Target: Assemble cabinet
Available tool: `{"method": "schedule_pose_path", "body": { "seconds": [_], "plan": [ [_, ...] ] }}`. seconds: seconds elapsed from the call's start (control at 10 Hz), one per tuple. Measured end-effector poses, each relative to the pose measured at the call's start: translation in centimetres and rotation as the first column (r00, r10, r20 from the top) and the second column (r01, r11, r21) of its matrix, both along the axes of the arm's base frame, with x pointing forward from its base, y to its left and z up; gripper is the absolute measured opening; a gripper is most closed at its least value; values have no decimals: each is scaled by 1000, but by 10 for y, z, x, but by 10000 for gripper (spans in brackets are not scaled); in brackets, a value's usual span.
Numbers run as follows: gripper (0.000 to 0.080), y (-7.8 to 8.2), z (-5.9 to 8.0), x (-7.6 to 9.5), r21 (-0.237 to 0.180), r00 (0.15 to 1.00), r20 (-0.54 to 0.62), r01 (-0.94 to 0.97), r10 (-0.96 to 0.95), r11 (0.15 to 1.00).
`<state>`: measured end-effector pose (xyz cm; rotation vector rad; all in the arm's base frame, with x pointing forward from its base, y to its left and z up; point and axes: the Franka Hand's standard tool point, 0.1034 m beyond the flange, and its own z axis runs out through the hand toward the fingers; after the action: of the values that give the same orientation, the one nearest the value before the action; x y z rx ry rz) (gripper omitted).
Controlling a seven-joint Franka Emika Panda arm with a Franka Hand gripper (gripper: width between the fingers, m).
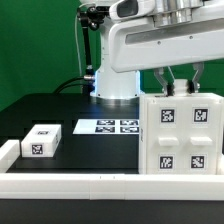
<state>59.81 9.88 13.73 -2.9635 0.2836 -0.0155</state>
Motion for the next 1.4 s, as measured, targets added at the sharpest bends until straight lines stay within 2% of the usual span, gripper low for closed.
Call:
{"method": "schedule_pose_path", "body": {
  "seconds": [0.2, 0.3, 0.4, 0.5, 0.6, 0.7, 0.8, 1.4],
  "plan": [
    [222, 0, 0, 2, 0, 1000, 1, 3, -3, 1000],
    [296, 0, 0, 2, 0, 1000, 2, 3, -3, 1000],
    [296, 0, 0, 2, 1, 1000, 4, 2, -2, 1000],
    [432, 1, 1, 3, 1, 1000, 7, 2, -2, 1000],
    [432, 1, 2, 4, 1, 1000, 10, 1, -1, 1000],
    [600, 1, 3, 4, 1, 1000, 12, 1, -1, 1000],
    [634, 1, 3, 5, 1, 1000, 13, 1, -1, 1000],
    [649, 0, 4, 4, 1, 1000, 7, -1, 1, 1000]
  ]
}}
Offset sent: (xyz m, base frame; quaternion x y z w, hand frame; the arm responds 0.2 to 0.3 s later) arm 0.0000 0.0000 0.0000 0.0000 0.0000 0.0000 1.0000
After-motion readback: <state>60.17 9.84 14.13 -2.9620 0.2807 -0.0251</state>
